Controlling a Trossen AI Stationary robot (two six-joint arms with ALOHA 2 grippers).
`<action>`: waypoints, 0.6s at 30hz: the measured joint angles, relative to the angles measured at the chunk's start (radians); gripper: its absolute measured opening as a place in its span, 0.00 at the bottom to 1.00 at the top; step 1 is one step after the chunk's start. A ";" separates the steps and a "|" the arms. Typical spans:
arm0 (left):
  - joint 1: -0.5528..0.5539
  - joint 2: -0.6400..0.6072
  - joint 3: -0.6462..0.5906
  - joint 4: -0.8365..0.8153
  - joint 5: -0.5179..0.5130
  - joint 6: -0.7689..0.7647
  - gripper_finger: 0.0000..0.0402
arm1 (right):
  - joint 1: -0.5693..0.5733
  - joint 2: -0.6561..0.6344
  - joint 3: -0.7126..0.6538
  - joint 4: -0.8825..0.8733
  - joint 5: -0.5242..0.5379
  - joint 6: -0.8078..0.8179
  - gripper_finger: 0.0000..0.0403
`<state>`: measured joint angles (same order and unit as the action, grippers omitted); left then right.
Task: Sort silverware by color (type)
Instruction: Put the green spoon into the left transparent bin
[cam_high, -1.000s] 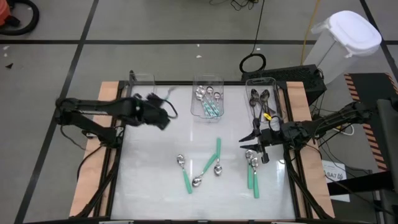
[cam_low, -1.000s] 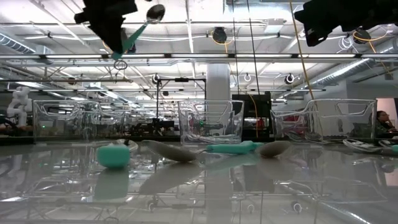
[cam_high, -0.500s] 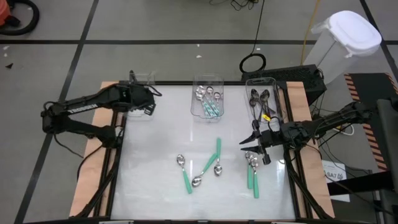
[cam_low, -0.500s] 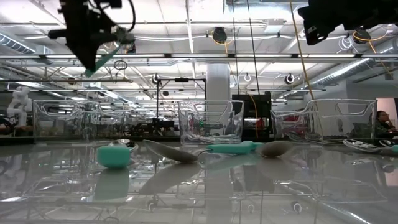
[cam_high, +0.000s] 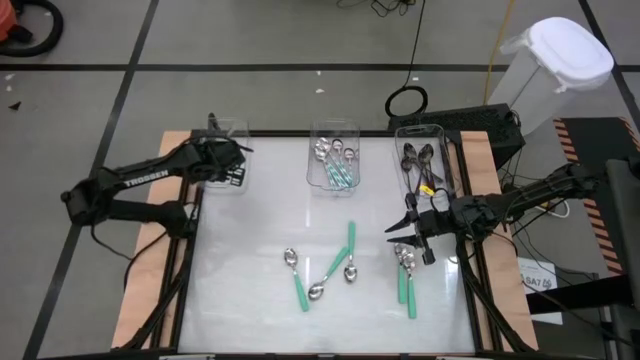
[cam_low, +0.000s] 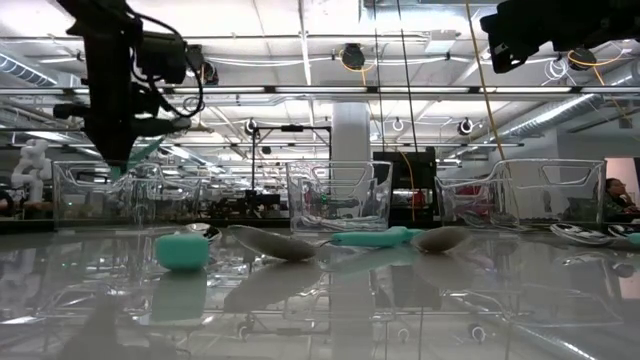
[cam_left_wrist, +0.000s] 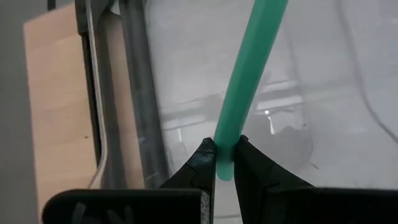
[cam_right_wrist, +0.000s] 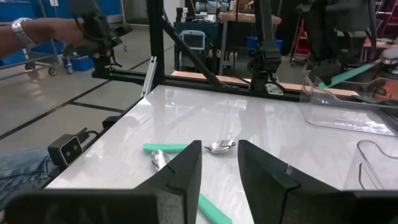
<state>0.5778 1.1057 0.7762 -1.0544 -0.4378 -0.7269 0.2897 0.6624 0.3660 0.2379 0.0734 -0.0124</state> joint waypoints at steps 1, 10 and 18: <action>0.016 0.000 -0.010 0.016 0.006 0.006 0.08 | 0.000 0.000 0.000 0.000 0.000 0.000 0.25; 0.113 0.010 -0.038 0.084 0.042 0.016 0.13 | 0.000 0.000 0.000 -0.006 0.001 0.000 0.25; 0.131 0.037 -0.038 0.084 0.047 0.007 0.19 | 0.000 0.000 0.000 -0.005 0.001 0.000 0.25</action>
<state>0.7086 1.1430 0.7380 -0.9704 -0.3912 -0.7197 0.2897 0.6624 0.3660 0.2325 0.0742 -0.0124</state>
